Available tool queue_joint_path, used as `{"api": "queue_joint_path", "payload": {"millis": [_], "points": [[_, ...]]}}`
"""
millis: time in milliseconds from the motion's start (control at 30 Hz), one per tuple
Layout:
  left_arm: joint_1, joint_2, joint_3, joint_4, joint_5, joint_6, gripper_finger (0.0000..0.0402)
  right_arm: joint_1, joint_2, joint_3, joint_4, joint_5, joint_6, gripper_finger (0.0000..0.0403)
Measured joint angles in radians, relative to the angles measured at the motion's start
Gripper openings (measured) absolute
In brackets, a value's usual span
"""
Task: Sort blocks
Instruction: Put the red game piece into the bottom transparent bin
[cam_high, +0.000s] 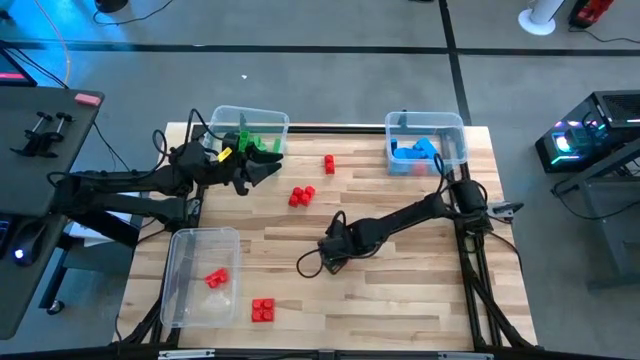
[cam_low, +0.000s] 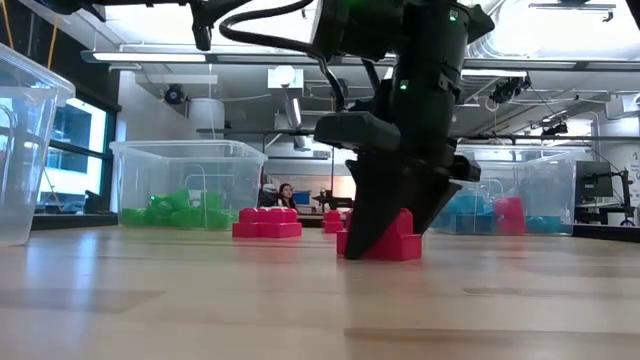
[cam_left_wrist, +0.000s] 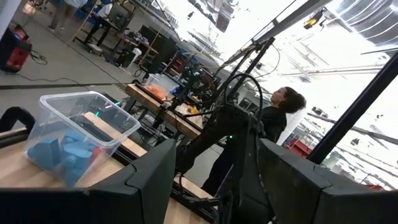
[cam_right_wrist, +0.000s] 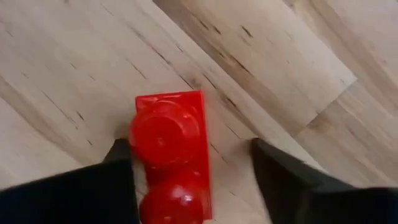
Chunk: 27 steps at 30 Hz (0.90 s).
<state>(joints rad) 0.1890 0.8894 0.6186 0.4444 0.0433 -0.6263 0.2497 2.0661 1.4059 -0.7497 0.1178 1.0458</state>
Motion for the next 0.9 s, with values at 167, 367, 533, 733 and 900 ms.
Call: {"api": "queue_joint_path", "payload": {"millis": [167,367,533,733,900], "points": [[0.000,0.000,0.003,0.042,0.015,0.004,0.0213,-0.003,-0.039,-0.005,-0.030,0.032,-0.114,0.0020],[-0.003,-0.001,0.075,0.035,0.057,0.167,0.0213,-0.084,-0.208,0.034,-0.001,0.162,-0.360,0.0017],[-0.031,0.002,0.146,-0.123,0.041,0.370,0.0213,-0.155,-0.357,0.091,0.275,0.179,-0.662,0.0008],[-0.087,0.013,0.169,-0.185,0.035,0.477,0.0213,-0.203,-0.436,0.127,0.483,0.166,-0.837,0.0003],[-0.141,0.039,0.169,-0.183,-0.040,0.599,0.0213,-0.203,-0.437,0.178,0.535,0.149,-0.933,0.0002]]}}
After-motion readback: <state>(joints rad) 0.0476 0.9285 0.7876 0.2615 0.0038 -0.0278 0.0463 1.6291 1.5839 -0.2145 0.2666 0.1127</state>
